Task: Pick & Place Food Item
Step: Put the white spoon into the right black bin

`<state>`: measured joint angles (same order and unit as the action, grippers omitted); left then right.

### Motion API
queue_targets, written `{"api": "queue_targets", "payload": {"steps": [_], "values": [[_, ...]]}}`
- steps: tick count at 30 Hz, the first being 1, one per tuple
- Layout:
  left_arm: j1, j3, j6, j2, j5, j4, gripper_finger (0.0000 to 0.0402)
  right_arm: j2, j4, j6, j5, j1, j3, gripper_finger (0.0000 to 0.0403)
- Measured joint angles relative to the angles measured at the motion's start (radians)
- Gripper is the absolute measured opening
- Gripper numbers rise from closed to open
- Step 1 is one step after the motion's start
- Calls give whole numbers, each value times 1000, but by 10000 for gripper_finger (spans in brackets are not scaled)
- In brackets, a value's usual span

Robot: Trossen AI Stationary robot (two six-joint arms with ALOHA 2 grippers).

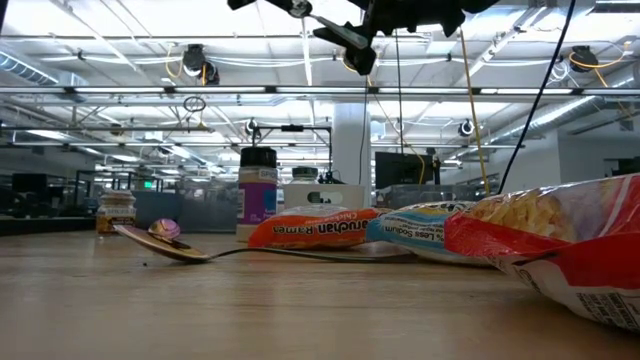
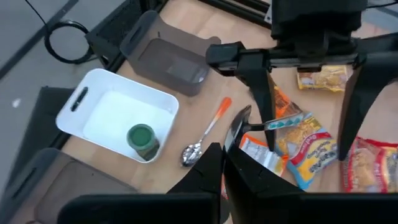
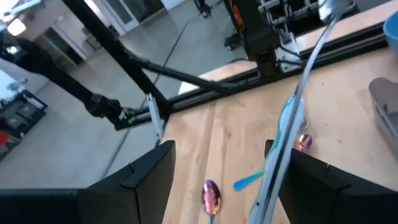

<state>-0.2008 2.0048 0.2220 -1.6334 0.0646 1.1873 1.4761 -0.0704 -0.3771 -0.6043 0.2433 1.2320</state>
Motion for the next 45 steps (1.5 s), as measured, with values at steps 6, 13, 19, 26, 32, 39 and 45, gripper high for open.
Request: {"api": "queue_targets", "payload": {"steps": [6, 13, 19, 26, 32, 39, 45], "values": [[-6, 0, -51, 1, 11, 24, 5, 0, -45, -57, 6, 20, -1, 242], [-26, 0, -102, -1, -3, 46, 5, -1, -46, -79, 32, 46, -1, 220], [-41, 0, -128, -1, -18, 50, 7, -2, -45, -76, 57, 46, -1, 176], [-47, -1, -148, -1, -24, 47, 11, -2, -45, -75, 62, 46, 0, 134], [-47, -1, -149, -1, -35, 41, 13, -2, -43, -75, 59, 46, 0, 102], [-47, -2, -149, -1, -45, 37, 7, -2, -40, -75, 60, 46, 0, 55], [-47, -2, -148, -1, -48, 35, 7, -2, -19, -78, 71, 46, 0, 11]]}}
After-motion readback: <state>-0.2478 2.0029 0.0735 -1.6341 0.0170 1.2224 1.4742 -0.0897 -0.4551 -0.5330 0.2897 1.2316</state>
